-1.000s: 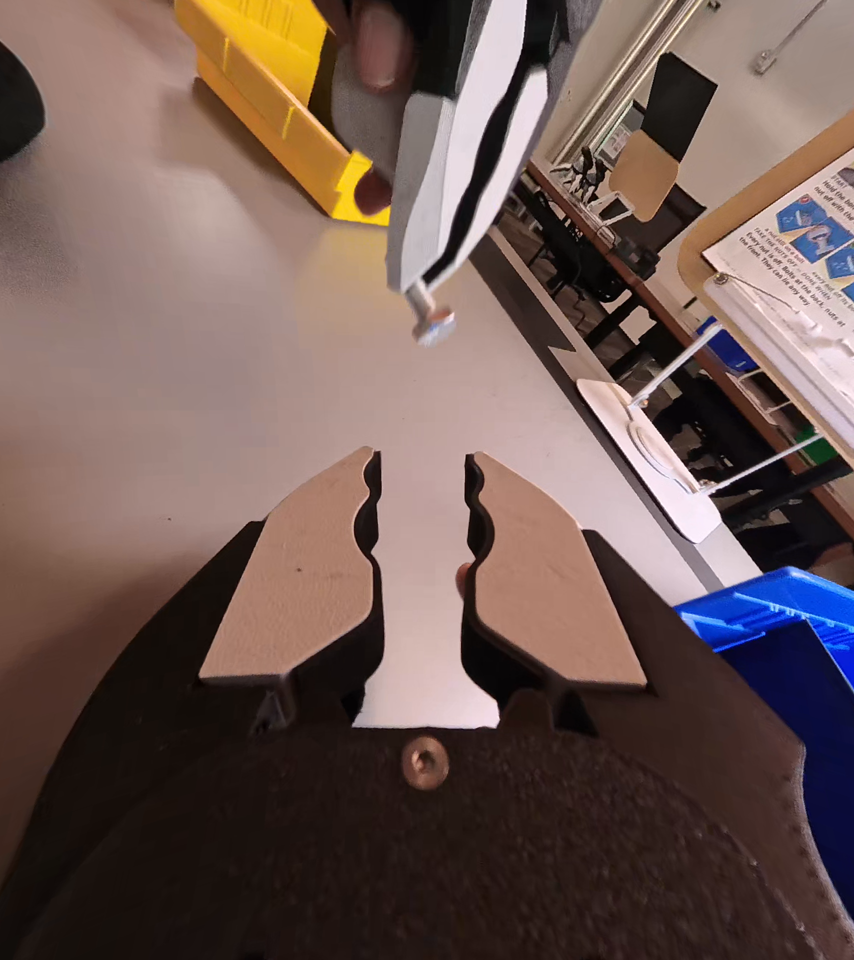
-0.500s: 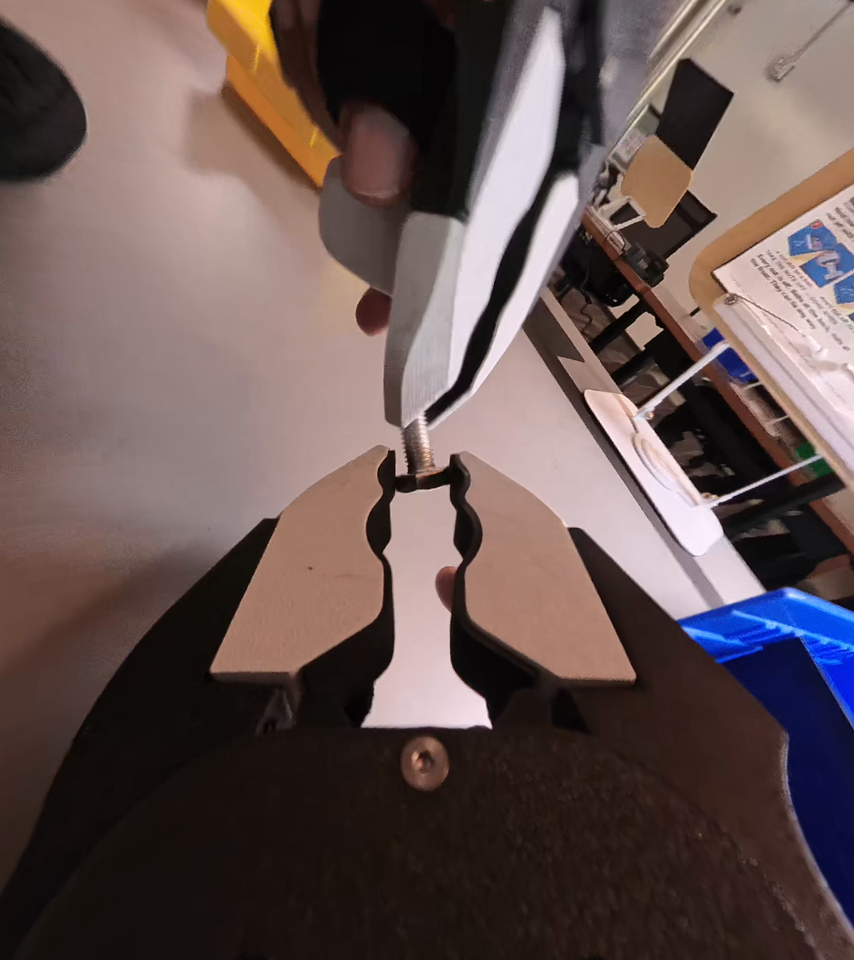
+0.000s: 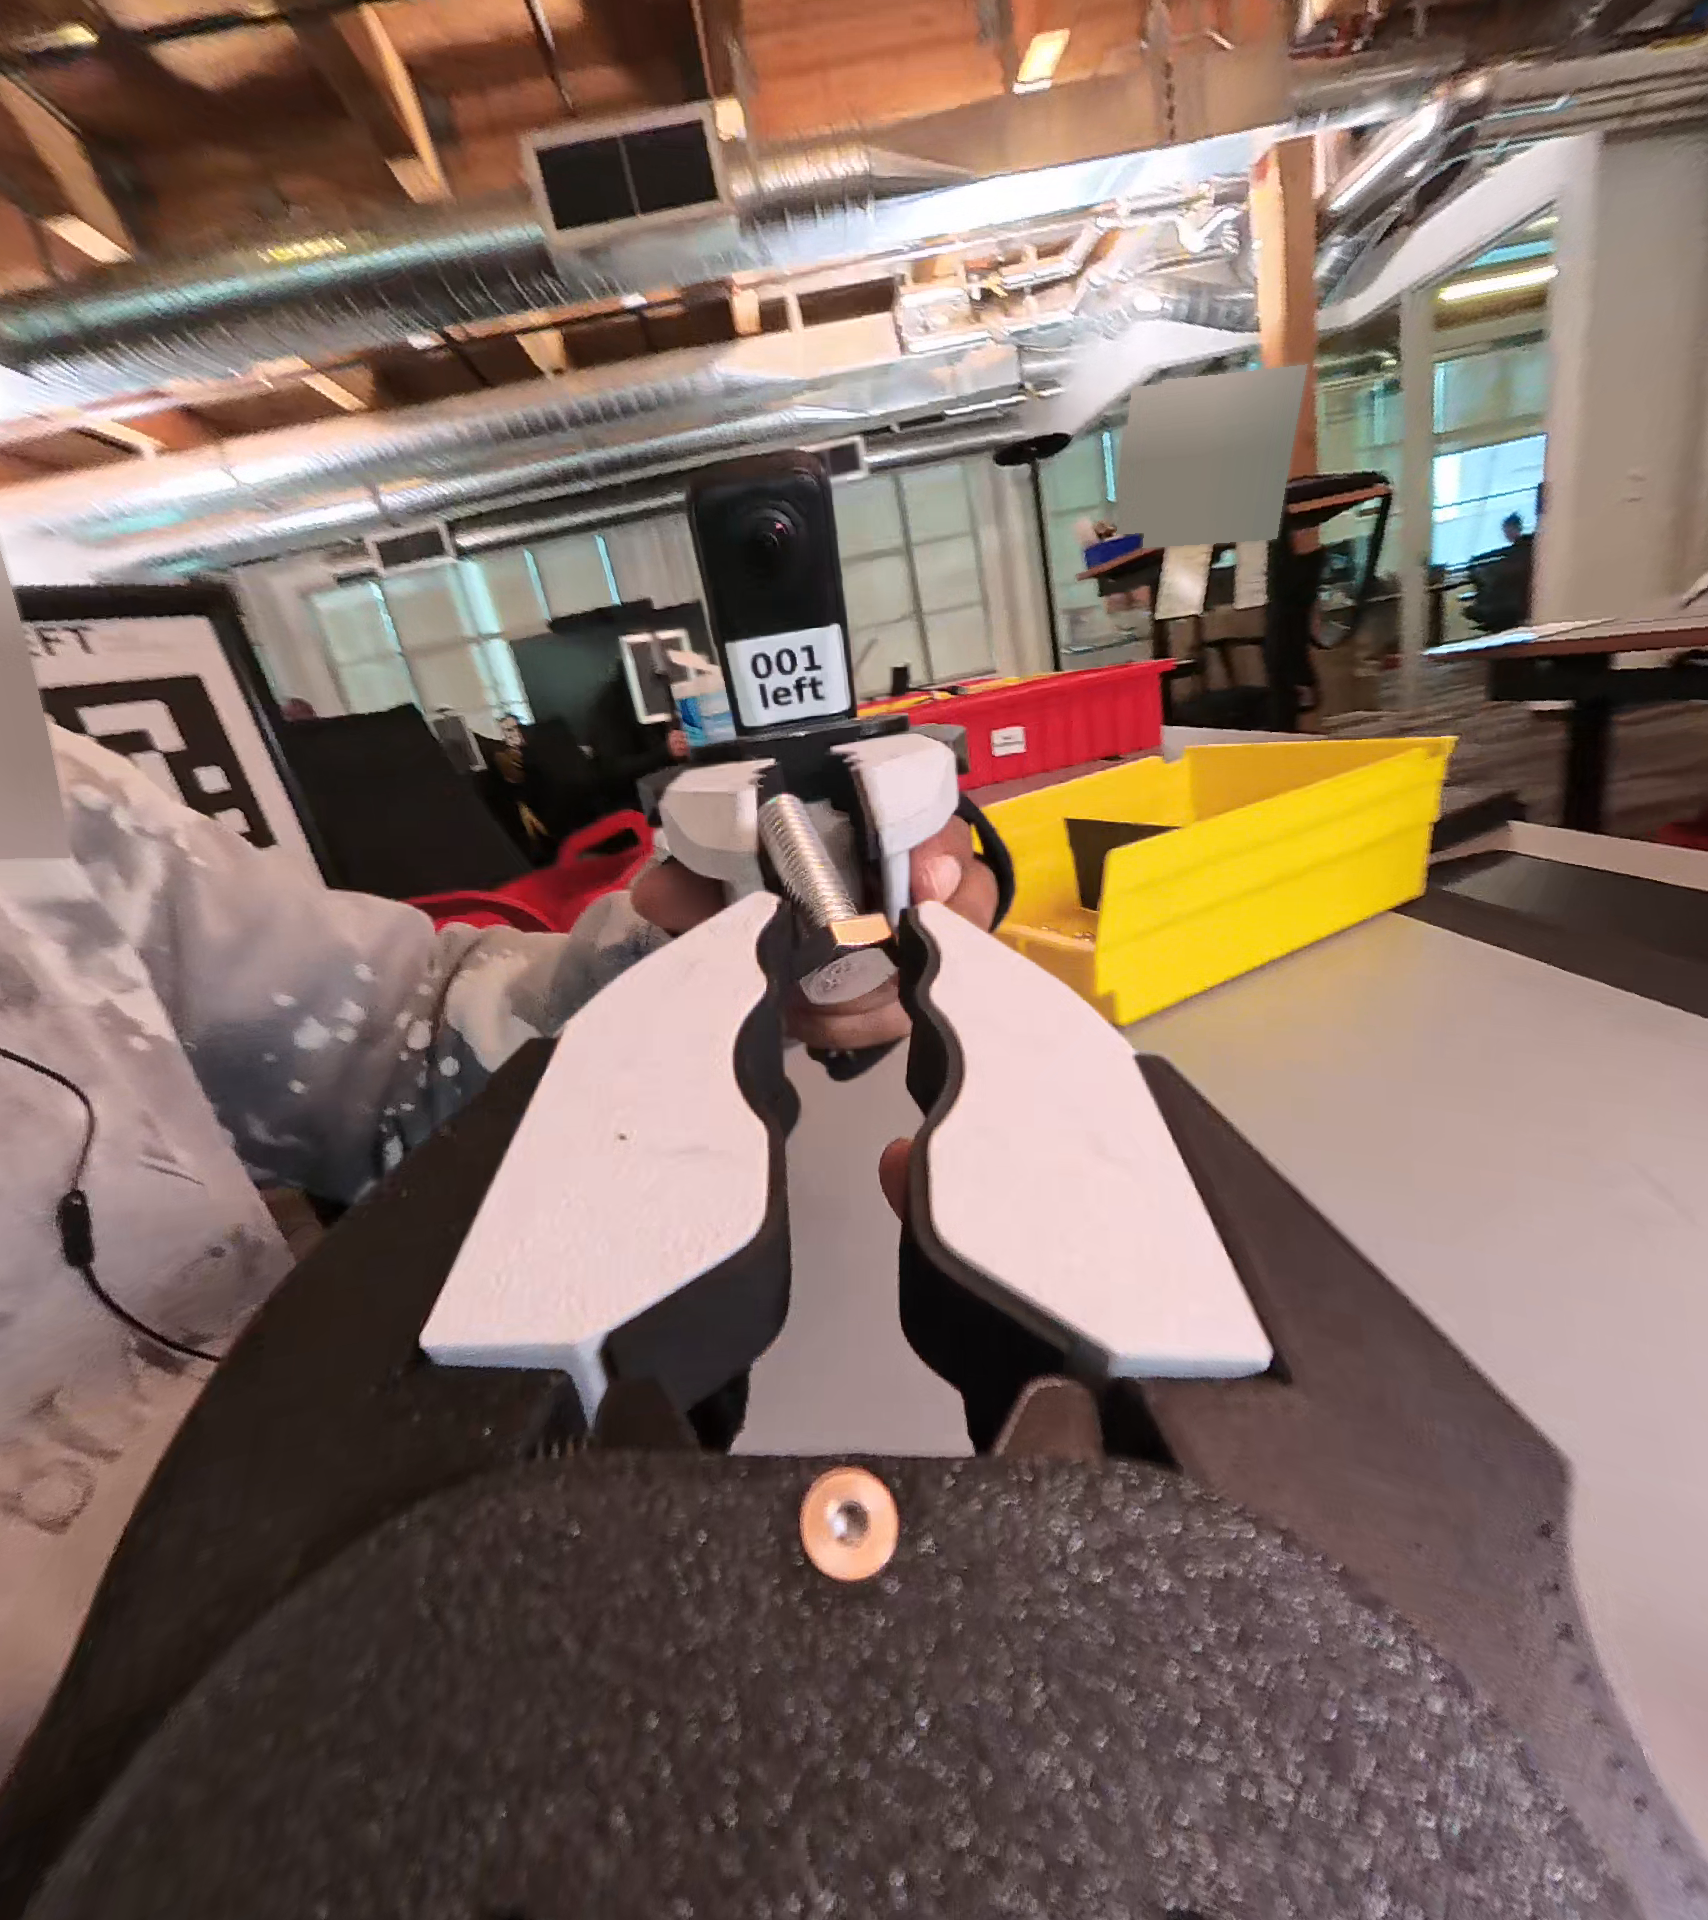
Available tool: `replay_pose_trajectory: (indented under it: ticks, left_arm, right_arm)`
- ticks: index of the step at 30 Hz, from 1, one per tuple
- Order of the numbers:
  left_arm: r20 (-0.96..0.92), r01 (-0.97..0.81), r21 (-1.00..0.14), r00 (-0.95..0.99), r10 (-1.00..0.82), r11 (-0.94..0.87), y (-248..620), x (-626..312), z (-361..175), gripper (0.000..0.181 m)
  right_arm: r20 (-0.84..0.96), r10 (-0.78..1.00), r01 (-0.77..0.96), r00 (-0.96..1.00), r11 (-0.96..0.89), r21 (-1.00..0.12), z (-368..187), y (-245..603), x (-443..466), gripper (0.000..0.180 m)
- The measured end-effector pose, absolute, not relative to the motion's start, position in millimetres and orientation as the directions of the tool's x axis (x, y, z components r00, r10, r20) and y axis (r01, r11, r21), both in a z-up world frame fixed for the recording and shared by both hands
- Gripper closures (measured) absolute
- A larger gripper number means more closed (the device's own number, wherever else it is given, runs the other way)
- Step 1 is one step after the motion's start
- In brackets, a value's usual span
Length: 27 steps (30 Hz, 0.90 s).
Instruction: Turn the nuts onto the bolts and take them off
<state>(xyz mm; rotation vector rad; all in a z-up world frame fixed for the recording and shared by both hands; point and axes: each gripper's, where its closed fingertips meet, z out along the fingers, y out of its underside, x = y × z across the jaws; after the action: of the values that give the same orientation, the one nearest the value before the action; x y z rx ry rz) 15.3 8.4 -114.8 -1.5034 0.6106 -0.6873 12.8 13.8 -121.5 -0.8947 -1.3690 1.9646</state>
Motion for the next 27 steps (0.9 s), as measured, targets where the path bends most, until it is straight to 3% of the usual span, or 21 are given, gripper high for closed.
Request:
replay_pose_trajectory:
  ticks: [8,17,27]
  left_arm:
    - [0.045,0.001,-0.998,0.661,-0.749,-0.058,4.1,16.5,-122.2,0.171]
    - [0.119,-0.028,-0.983,0.654,-0.747,-0.181,7.9,18.4,-147.0,0.172]
    - [0.140,-0.063,-0.970,0.648,-0.749,-0.235,9.9,16.8,-163.3,0.172]
  right_arm:
    - [-0.234,0.739,-0.016,-0.632,-0.314,-0.949,-146.0,-1.8,0.9,0.160]
    - [-0.009,0.844,0.007,-0.537,-0.006,-1.000,-179.1,-7.0,-4.5,0.158]
    - [0.038,0.852,0.078,-0.523,0.092,-0.993,-199.3,-3.4,-5.6,0.155]
